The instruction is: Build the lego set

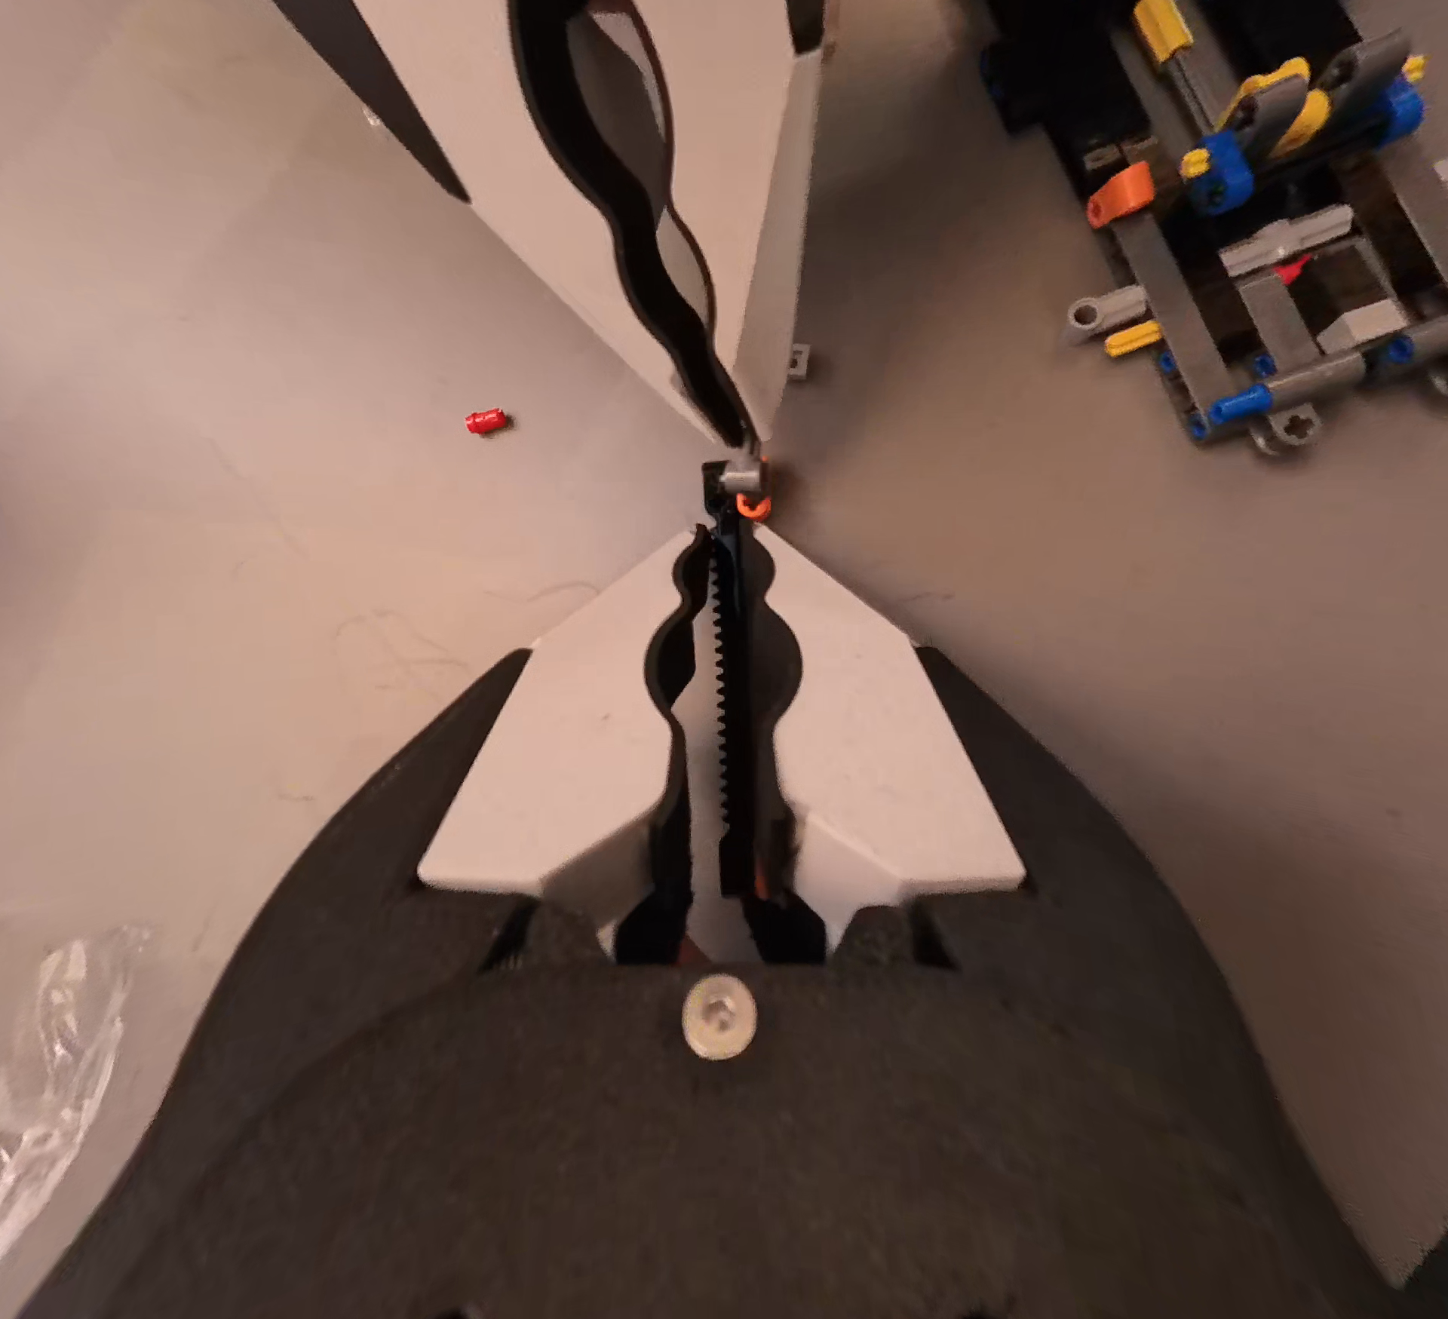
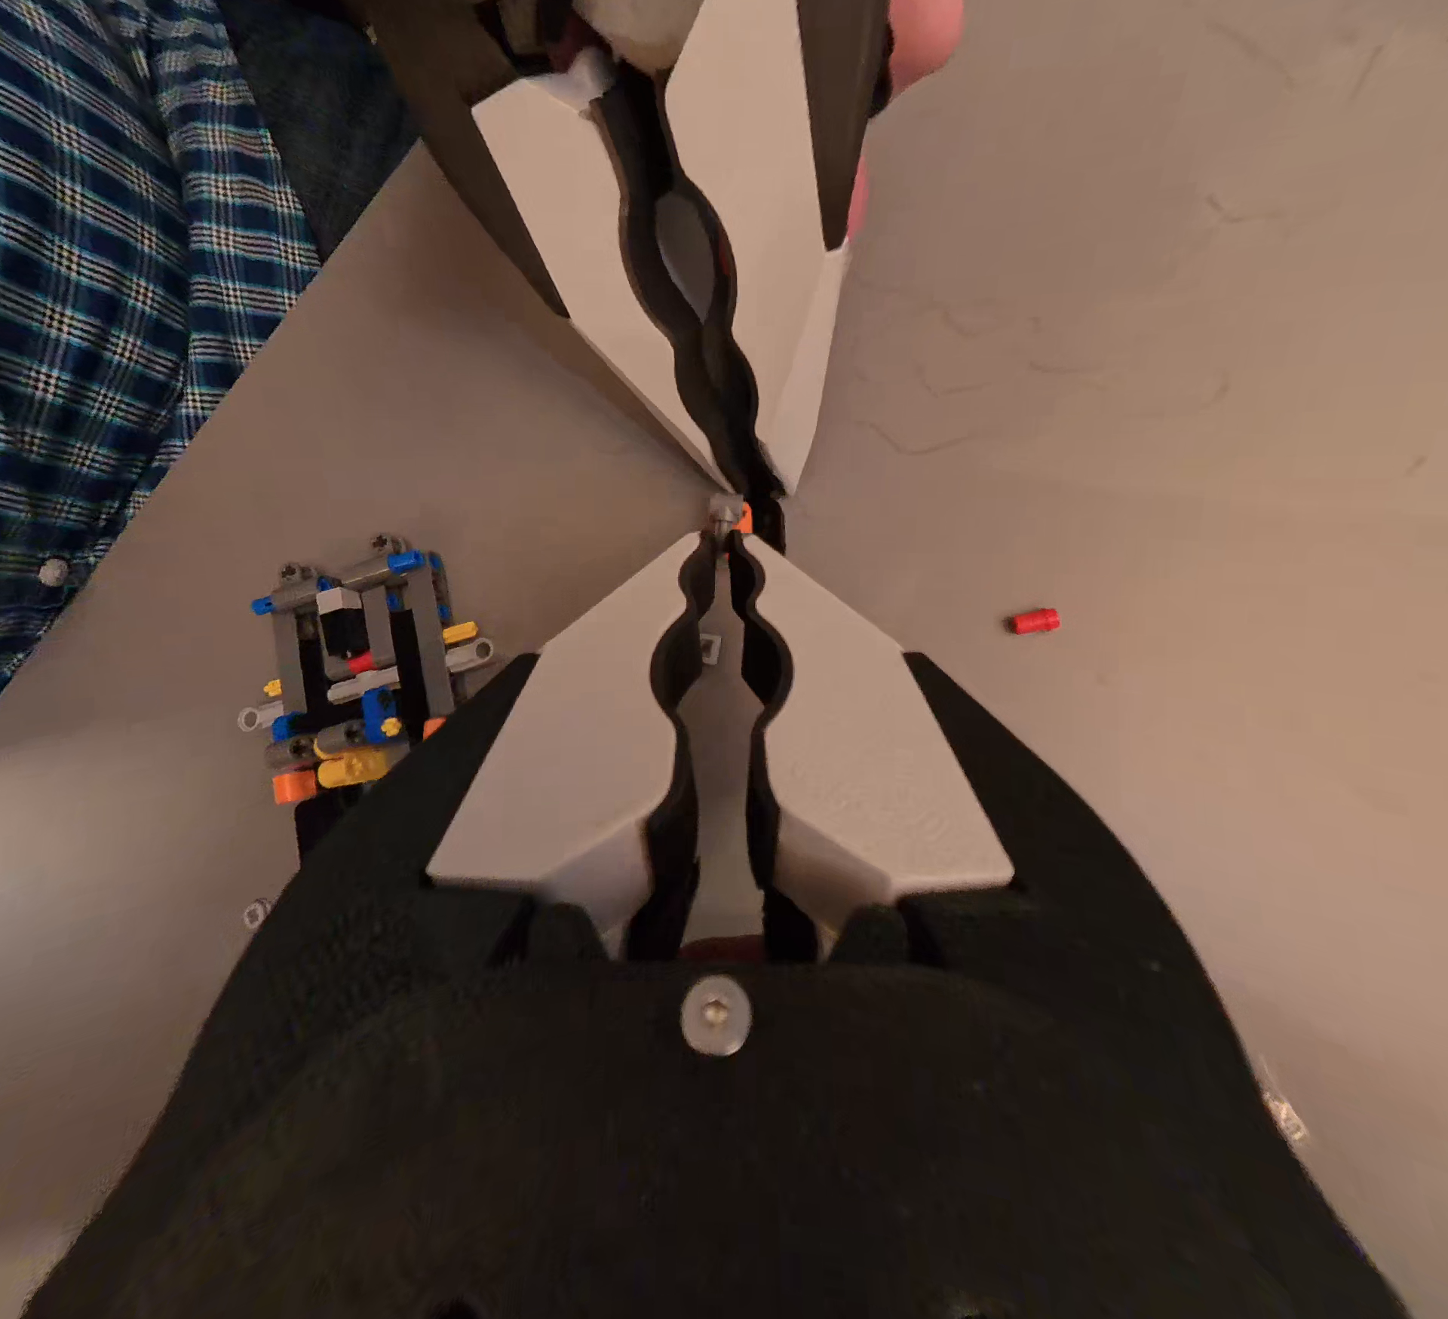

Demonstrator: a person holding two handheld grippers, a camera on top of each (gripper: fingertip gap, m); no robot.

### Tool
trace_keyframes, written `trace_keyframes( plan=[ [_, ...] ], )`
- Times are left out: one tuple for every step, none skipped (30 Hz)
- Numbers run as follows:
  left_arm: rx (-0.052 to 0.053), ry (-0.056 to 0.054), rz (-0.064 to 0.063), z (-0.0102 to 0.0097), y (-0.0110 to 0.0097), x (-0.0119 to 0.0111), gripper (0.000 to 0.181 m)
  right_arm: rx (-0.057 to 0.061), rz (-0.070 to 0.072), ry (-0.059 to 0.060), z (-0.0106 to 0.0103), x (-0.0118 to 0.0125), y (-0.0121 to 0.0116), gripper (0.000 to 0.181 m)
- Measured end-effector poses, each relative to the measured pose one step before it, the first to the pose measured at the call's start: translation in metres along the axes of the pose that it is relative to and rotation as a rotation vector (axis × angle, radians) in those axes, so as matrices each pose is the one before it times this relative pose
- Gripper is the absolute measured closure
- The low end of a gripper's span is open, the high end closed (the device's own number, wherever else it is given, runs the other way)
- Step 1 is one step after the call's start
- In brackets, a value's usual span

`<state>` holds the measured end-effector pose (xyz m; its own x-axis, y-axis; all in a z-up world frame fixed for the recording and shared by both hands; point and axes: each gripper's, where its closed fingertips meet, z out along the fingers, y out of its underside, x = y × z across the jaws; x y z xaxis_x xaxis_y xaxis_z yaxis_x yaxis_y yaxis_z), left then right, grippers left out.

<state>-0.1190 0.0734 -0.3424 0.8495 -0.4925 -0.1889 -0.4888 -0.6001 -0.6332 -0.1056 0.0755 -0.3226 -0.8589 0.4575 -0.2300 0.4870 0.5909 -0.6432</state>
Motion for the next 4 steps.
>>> trace_keyframes(
  plan=[
    [-0.0040, 0.0081, 0.0035, -0.00004, 0.00041, -0.00066, 0.176, -0.0045, -0.0032, -0.0030, 0.00104, -0.00015, 0.00094, 0.181],
    [-0.0013, 0.0088, 0.0091, -0.00026, 0.00028, -0.00015, 0.176, -0.0022, -0.0015, -0.0024, 0.00080, -0.00004, 0.00054, 0.181],
    [0.0000, 0.0047, 0.0159, -0.00009, 0.00035, -0.00023, 0.176, -0.0063, -0.0047, 0.0024, 0.00038, 0.00046, 0.00078, 0.181],
    [-0.0019, 0.0035, 0.0087, -0.00019, 0.00034, -0.00066, 0.176, -0.0029, -0.0063, 0.0054, 0.00010, 0.00082, 0.00002, 0.181]
  ],
)
